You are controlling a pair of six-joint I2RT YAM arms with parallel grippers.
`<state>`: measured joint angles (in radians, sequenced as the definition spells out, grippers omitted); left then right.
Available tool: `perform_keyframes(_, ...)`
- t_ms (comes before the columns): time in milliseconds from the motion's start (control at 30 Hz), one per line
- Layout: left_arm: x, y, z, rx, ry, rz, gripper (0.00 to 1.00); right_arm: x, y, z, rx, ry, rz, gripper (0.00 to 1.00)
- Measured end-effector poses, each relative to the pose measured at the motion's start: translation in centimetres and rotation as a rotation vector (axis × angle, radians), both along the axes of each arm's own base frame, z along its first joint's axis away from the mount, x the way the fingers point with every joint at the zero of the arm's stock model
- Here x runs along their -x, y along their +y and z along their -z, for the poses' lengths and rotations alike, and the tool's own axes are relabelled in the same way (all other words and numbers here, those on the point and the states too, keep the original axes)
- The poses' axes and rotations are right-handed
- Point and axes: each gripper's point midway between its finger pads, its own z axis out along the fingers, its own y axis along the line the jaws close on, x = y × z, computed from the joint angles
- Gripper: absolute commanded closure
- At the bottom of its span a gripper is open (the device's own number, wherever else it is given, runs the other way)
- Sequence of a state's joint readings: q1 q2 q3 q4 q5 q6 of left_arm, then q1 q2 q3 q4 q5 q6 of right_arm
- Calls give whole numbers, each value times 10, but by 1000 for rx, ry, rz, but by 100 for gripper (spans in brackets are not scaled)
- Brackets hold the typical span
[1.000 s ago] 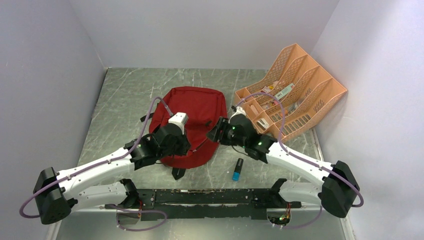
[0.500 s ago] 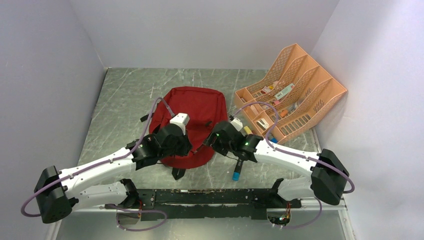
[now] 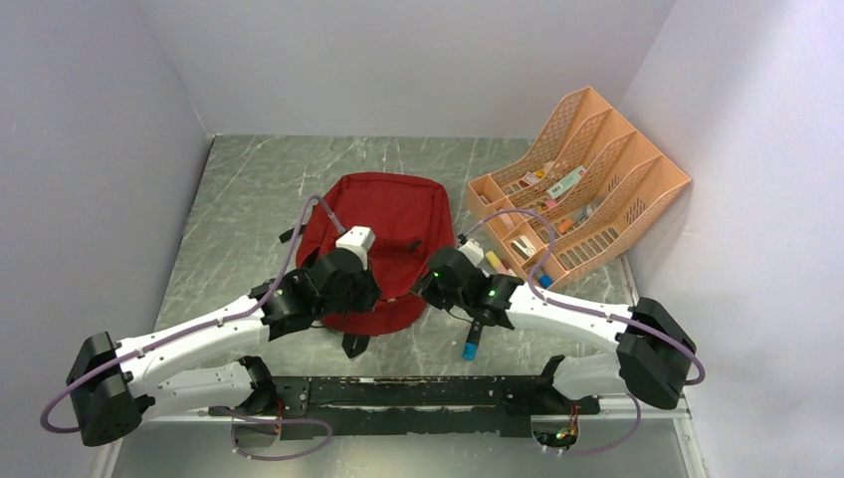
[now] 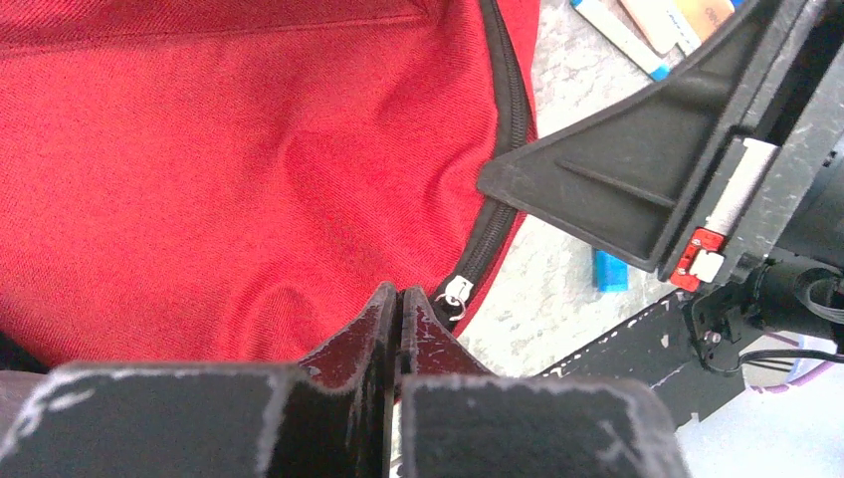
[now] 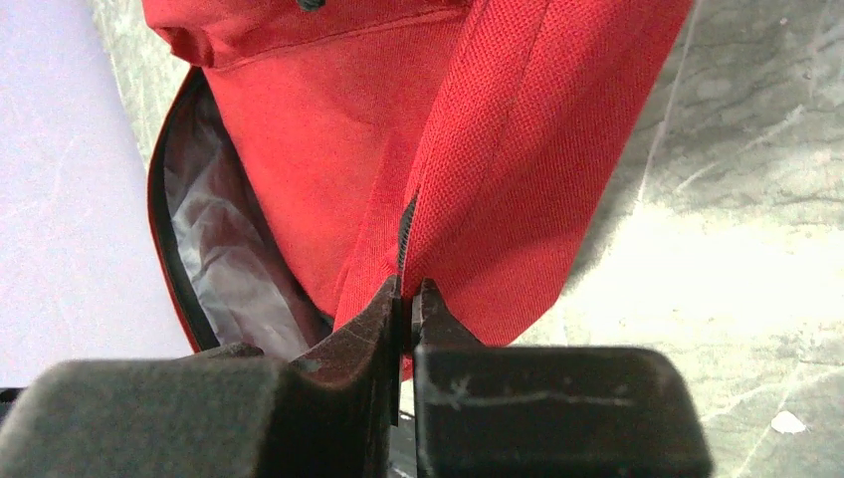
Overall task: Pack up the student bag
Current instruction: Zip the student bag at the center of the board.
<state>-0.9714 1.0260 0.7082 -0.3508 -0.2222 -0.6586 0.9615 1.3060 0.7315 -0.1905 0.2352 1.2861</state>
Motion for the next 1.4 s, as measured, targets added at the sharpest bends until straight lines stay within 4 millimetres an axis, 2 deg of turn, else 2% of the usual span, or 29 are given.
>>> perform_keyframes(233, -2, 7, -5, 21, -1, -58, 95, -1, -15, -14, 1, -51, 34, 100)
perform_keyframes(433, -4, 27, -3, -14, 3, -151, 95, 0, -36, -12, 44, -67, 71, 100)
perform_keyframes(633, -4, 54, -7, -45, -8, -265, 95, 3, -49, -2, 85, -52, 86, 100)
perform_keyframes(1033, -15, 121, -32, -165, -66, -598, 95, -1, -60, -1, 123, -61, 83, 100)
perform_keyframes(1200, -19, 141, -33, -206, -76, -675, 95, -3, -64, 0, 137, -64, 82, 100)
perform_keyframes(1300, -26, 154, -33, -224, -76, -718, 95, -4, -70, 1, 150, -58, 93, 100)
perform_keyframes(1400, -41, 166, -31, -214, -60, -767, 95, -7, -74, -4, 135, -64, 107, 100)
